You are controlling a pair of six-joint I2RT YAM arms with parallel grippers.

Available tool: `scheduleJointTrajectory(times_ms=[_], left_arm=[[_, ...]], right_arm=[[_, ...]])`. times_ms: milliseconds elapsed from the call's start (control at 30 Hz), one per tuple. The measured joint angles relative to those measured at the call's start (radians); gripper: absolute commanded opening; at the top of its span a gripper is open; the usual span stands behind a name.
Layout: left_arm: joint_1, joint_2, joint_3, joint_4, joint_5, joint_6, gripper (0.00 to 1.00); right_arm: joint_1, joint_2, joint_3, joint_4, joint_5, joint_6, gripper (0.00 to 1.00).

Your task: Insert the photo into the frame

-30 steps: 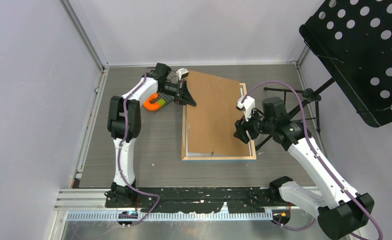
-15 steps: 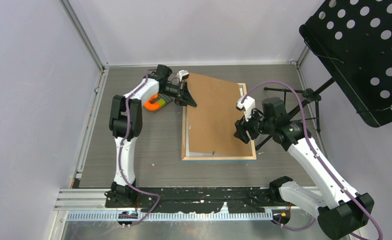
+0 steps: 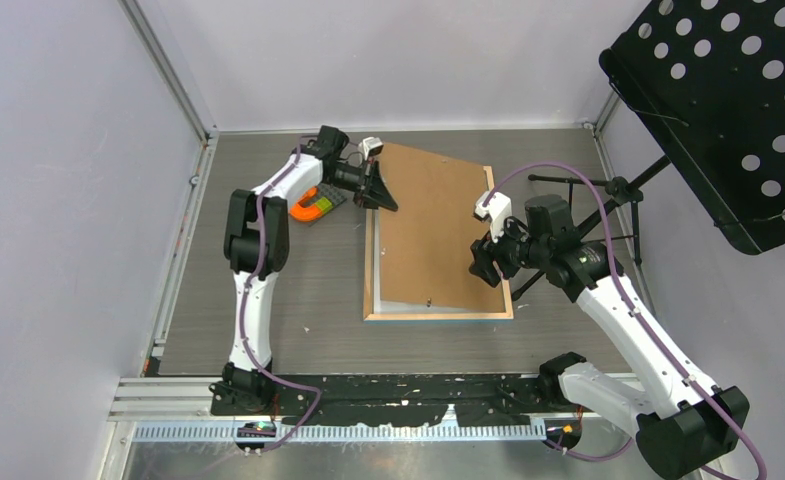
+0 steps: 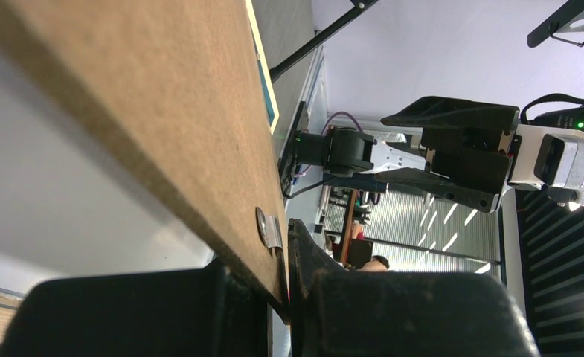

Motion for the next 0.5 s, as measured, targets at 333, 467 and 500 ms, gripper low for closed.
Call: scheduleJointTrajectory(times_ms=[333, 467, 500], left_arm=[[0.0, 0.053, 0.069, -0.079, 0.0, 0.057, 0.0], [0.002, 0.062, 0.071, -0.111, -0.004, 0.089, 0.0], [0.002, 0.062, 0.071, -0.121, -0.004, 0.101, 0.0]], right_arm=[[0.0, 0.0, -0.011, 0.0, 0.003, 0.0, 0.65], [0.0, 0.0, -0.011, 0.001, 0.003, 0.0, 0.65], [0.0, 0.0, -0.011, 0.0, 0.003, 0.0, 0.65]])
